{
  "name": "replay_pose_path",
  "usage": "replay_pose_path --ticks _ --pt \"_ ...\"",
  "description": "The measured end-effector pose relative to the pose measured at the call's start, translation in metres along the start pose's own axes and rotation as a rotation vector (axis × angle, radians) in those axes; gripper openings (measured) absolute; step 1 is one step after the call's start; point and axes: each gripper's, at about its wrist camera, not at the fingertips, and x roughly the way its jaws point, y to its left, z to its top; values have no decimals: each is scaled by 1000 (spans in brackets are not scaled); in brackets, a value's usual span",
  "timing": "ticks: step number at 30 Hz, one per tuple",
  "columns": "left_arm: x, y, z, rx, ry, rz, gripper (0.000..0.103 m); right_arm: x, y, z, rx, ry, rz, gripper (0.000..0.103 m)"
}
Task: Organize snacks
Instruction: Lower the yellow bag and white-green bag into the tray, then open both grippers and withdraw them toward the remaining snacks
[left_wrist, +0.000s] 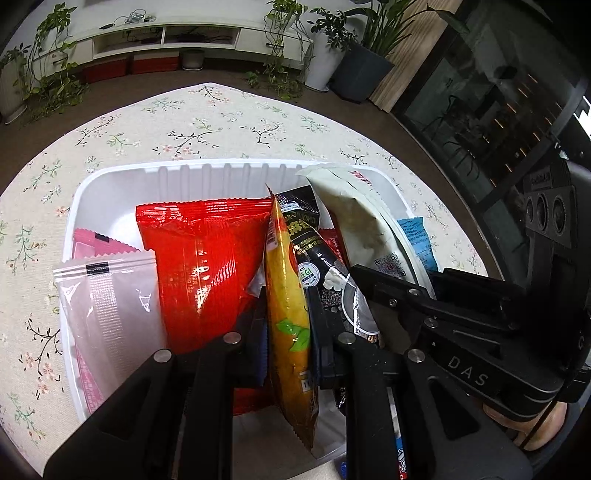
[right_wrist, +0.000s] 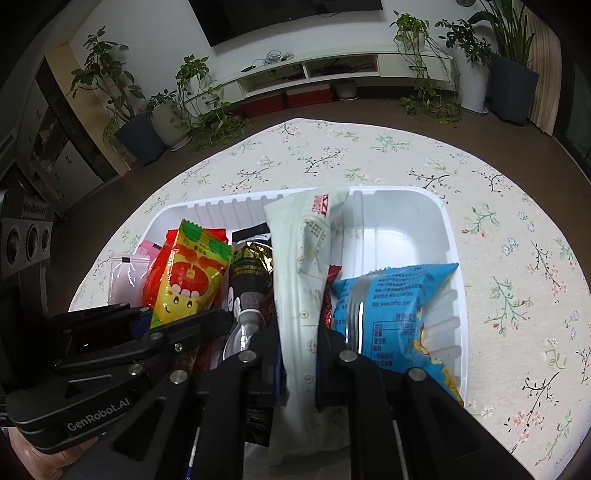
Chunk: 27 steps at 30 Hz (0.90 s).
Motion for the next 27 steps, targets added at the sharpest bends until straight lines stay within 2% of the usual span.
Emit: replay_pose_path --ticks 8,13,15,24,26,27 --pt "-9 -3 -5 -2 -7 6 20 2 5 1 -30 13 -24 16" --pt "-14 -6 -4 3 -22 19 37 -6 8 2 -32 -11 -38 19" --pt "-17 -4 -4 -7 -31 18 51 -11 7 3 -39 -23 -48 20" --pt "-40 -9 -6 4 -68 12 67 -34 7 5 -35 -68 -50 24" --pt "-48 -10 -8 4 -80 9 71 -42 8 5 -37 -85 -53 29" --pt "-53 -11 -10 2 -88 7 75 -46 8 5 -37 -93 -54 36"
